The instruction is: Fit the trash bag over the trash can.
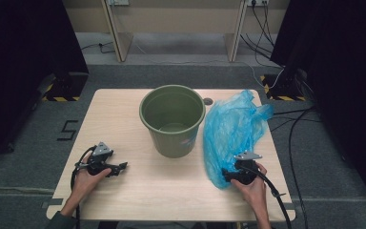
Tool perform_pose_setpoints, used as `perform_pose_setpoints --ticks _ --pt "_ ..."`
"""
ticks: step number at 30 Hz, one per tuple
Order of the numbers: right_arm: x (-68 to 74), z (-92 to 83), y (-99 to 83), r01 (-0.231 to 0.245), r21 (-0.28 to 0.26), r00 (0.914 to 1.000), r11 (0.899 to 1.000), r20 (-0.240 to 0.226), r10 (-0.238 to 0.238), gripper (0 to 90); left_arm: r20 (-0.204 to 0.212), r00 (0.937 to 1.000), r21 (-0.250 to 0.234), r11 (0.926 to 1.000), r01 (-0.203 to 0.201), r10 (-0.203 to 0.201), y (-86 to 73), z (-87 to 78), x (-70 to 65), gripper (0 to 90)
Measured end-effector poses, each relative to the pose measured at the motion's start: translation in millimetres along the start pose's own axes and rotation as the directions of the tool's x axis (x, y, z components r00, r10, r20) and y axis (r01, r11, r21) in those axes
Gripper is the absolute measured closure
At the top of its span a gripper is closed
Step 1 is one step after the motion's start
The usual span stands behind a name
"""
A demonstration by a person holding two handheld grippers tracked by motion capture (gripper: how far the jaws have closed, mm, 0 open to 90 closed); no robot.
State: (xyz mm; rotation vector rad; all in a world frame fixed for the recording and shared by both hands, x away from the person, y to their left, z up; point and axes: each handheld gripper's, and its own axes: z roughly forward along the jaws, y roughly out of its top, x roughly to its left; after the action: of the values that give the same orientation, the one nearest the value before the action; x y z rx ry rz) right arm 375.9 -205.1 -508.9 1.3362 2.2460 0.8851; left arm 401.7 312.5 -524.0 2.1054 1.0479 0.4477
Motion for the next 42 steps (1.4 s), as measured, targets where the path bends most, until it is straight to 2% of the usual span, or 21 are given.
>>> perform_pose_setpoints --ticks 2,4,6,8,9,13,18,22,27,31,38,42 --pt "0.0 -1.9 -0.4 0.02 -0.03 0.9993 0.999 -0.03 -0.021 56.7 0.001 1.0 -0.001 1.0 0.0 0.0 0.0 0.1 0.1 13.8" --pt "0.4 -1.7 -1.0 0.05 -0.049 0.9973 0.998 -0.052 -0.052 70.4 0.0 1.0 0.0 1.0 0.0 0.0 0.0 0.0 0.0 13.8" --pt "0.8 -3.4 0.0 0.063 -0.066 0.9964 0.996 -0.053 -0.066 78.3 0.0 1.0 0.0 1.0 0.0 0.0 0.0 0.0 0.0 13.8" --pt "-0.3 -8.0 3.5 0.067 -0.092 0.9958 0.993 -0.056 -0.073 82.3 -0.001 1.0 0.0 1.0 0.0 0.0 0.1 0.0 -0.1 13.8" --pt "-1.7 -11.9 6.9 0.06 -0.12 0.9964 0.991 -0.053 -0.067 83.2 -0.001 1.0 0.0 1.0 0.0 0.0 0.0 0.0 -0.1 13.8" --pt "-9.7 -24.0 21.3 0.049 -0.172 0.9979 0.984 -0.034 -0.056 84.3 -0.002 1.0 0.0 1.0 0.0 0.0 0.1 0.0 -0.1 13.8" --pt "-28.3 -38.8 44.6 -0.011 -0.251 0.9995 0.968 -0.031 0.003 85.2 -0.001 1.0 0.0 1.0 0.0 0.0 0.0 0.0 -0.1 13.8" --pt "-36.6 -47.9 68.3 -0.018 -0.277 0.9991 0.961 -0.042 0.007 85.7 -0.002 1.0 0.0 1.0 0.0 0.0 0.0 0.0 -0.1 13.8" --pt "-40.9 -52.0 99.2 -0.014 -0.278 0.9993 0.96 -0.038 0.003 86.1 0.001 1.0 -0.001 1.0 0.001 -0.001 0.0 0.1 0.1 13.8" --pt "-43.4 -59.2 124.3 -0.003 -0.303 0.9997 0.953 -0.025 -0.005 86.5 0.001 1.0 -0.001 1.0 0.001 -0.001 0.0 0.2 0.1 13.8" --pt "-45.2 -80.6 171.2 0.007 -0.362 0.9994 0.932 -0.029 -0.019 87.0 0.001 1.0 -0.003 1.0 0.005 -0.005 0.1 0.3 -0.1 13.8" --pt "-34.6 -94.9 203.1 0.035 -0.407 0.9987 0.913 -0.019 -0.047 87.0 0.0 1.0 0.0 1.0 0.004 -0.004 0.2 0.1 -0.2 13.7"
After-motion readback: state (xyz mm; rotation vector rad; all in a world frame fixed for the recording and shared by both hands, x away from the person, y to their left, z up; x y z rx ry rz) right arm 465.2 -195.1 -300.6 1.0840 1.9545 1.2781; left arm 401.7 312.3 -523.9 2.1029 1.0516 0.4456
